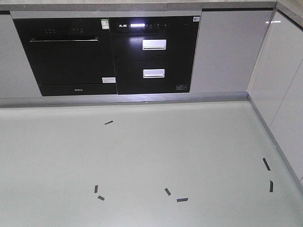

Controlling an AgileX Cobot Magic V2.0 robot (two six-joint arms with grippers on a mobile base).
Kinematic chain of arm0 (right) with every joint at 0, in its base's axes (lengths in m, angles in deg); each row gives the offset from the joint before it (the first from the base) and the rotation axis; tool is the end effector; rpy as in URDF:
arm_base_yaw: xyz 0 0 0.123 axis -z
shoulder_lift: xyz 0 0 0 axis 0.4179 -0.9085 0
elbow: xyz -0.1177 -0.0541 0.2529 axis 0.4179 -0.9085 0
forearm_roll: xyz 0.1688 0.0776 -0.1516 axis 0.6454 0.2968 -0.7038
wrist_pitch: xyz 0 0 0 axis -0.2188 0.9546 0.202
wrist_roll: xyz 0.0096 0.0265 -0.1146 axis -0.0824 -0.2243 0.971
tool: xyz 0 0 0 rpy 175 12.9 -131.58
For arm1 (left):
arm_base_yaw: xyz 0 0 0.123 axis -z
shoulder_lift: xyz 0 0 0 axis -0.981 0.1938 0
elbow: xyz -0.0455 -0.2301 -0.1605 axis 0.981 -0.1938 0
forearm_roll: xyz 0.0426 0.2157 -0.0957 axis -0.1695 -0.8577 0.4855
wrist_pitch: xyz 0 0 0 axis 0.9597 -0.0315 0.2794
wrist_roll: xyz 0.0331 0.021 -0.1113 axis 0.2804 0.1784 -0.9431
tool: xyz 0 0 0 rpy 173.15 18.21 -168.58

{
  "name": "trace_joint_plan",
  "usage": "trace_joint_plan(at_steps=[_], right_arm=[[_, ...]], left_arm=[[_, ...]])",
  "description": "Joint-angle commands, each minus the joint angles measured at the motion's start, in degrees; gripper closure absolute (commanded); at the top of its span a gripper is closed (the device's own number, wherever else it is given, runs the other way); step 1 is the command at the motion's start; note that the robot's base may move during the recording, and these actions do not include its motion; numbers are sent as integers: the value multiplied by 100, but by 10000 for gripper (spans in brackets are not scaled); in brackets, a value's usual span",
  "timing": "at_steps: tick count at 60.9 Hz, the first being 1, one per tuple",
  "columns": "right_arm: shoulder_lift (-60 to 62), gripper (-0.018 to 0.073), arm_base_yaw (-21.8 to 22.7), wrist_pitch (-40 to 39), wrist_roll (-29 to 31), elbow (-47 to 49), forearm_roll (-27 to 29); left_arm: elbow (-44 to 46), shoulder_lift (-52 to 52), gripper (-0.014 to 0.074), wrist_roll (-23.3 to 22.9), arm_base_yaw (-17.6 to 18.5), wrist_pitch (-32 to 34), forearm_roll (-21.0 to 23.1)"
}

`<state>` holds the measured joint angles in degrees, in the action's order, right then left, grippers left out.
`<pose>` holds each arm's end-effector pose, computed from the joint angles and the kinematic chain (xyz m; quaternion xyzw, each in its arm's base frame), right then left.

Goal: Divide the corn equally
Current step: 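Drive the base toward the counter with the pot and plates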

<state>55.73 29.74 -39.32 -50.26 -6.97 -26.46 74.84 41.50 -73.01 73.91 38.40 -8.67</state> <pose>0.0716 -0.0053 0.2118 0.0464 0.6627 -0.0074 0.7474 0.0716 0.0025 0.1868 -0.0580 0.7407 -0.0161 0.6692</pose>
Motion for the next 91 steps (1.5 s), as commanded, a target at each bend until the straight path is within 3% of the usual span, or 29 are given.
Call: trace_joint_plan(at_steps=[1,91], right_arm=[[32,561,32,-438,7,-103,-28],[32,561,32,-438,7,-103,-28]], left_arm=[[166,-26,602,-9,19,404,52],[166,-26,602,-9,19,404,52]])
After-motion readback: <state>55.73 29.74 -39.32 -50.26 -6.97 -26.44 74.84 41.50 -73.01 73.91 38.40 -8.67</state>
